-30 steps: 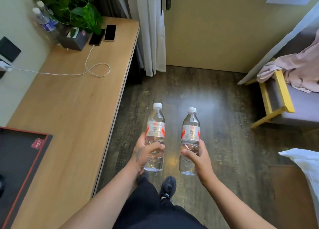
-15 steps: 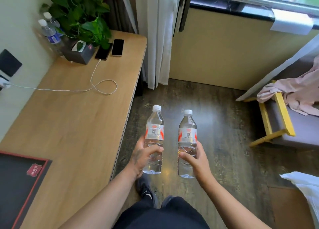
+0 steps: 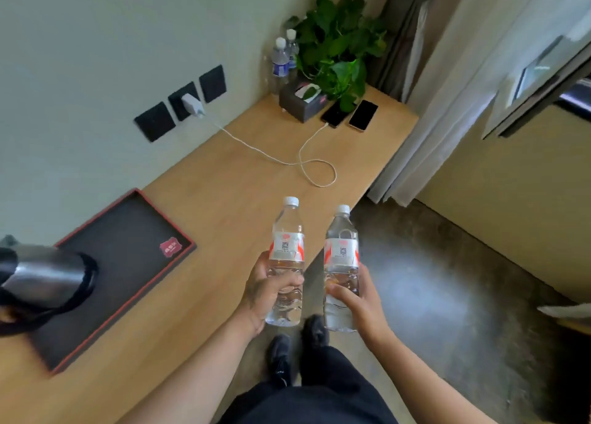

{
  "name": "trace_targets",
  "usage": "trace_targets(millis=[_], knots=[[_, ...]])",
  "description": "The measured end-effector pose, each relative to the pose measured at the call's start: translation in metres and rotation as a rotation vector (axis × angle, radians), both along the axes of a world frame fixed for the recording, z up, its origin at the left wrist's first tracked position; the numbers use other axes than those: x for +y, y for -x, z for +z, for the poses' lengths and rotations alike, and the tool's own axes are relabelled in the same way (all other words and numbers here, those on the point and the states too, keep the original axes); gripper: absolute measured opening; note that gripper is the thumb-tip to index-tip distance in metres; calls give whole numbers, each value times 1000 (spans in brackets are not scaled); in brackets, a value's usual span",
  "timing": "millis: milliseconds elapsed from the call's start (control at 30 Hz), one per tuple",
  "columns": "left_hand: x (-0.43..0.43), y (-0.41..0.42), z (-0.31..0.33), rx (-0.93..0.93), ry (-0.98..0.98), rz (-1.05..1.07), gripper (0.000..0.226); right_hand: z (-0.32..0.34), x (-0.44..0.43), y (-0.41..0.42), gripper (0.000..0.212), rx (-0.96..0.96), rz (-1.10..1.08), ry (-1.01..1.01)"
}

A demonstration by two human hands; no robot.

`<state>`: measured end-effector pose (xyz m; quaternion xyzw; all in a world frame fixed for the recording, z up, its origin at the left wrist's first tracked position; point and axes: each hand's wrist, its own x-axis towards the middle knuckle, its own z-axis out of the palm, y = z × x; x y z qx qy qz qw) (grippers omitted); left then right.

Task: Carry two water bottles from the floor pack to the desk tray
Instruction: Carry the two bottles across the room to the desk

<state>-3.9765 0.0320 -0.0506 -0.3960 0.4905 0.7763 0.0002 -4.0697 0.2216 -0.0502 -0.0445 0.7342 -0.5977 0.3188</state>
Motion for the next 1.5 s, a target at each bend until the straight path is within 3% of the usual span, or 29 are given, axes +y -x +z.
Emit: trace_targets(millis=[433, 633, 733, 1100, 1267, 1500], knots=[[-34, -90, 10, -126, 66, 627, 78, 3, -133, 8, 68, -17, 640, 72], [-21, -101, 15, -197, 81, 813, 80, 3, -163, 5, 61, -67, 829, 108], [-15, -101, 18, -200, 92, 893, 78, 6, -171, 5, 69, -94, 877, 119], [-31, -113, 11, -193, 96, 951, 79, -7, -200, -3, 69, -113, 943, 62], [-58, -127, 4, -169, 70, 931, 75, -10, -223, -21, 80, -113, 918, 49], [-106, -154, -7, -165, 56, 870, 75, -15, -262, -44, 69, -78, 892, 13]])
